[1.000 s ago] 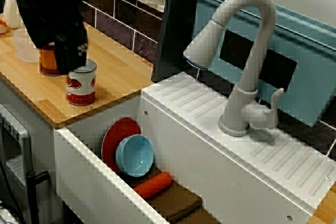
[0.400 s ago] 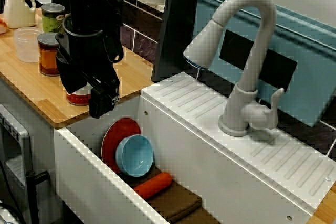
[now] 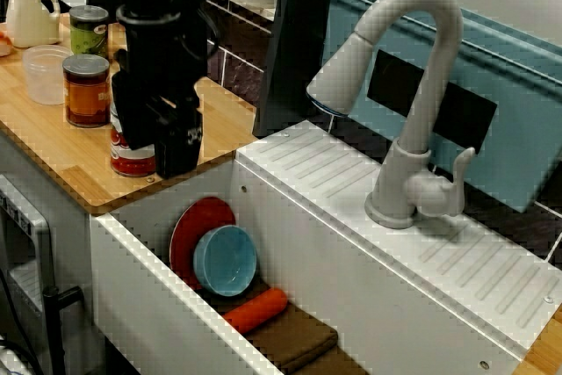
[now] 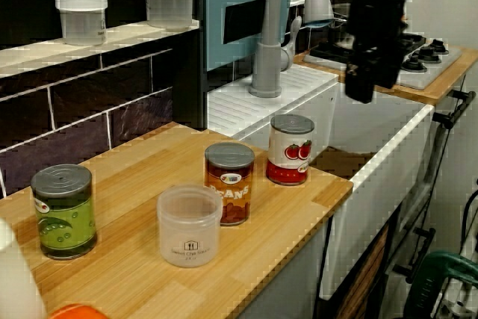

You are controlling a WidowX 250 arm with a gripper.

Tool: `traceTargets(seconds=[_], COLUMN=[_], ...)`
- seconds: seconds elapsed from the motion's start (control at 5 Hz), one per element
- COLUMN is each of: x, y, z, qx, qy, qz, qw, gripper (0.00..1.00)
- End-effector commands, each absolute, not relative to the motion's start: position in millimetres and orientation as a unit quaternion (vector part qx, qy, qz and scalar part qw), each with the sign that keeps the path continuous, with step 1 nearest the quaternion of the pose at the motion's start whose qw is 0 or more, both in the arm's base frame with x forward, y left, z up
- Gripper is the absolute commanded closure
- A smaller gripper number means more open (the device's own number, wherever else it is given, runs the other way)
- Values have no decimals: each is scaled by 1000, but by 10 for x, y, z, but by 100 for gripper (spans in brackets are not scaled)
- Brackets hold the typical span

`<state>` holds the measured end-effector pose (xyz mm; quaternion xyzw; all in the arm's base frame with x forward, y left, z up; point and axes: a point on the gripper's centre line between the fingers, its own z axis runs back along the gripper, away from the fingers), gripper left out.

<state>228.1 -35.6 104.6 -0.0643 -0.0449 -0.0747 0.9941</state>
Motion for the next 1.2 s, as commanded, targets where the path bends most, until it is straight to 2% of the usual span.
traceTargets(seconds=[0.0,0.8,1.0], x=[2409,2372,2406], y=[-283,-413,-431], z=[1145,989,954], qx=[-126,-87,-99], qy=[-86,-118,-119], qz=[-87,-59,-38], qw=[984,987,987], gripper=[0,0,0])
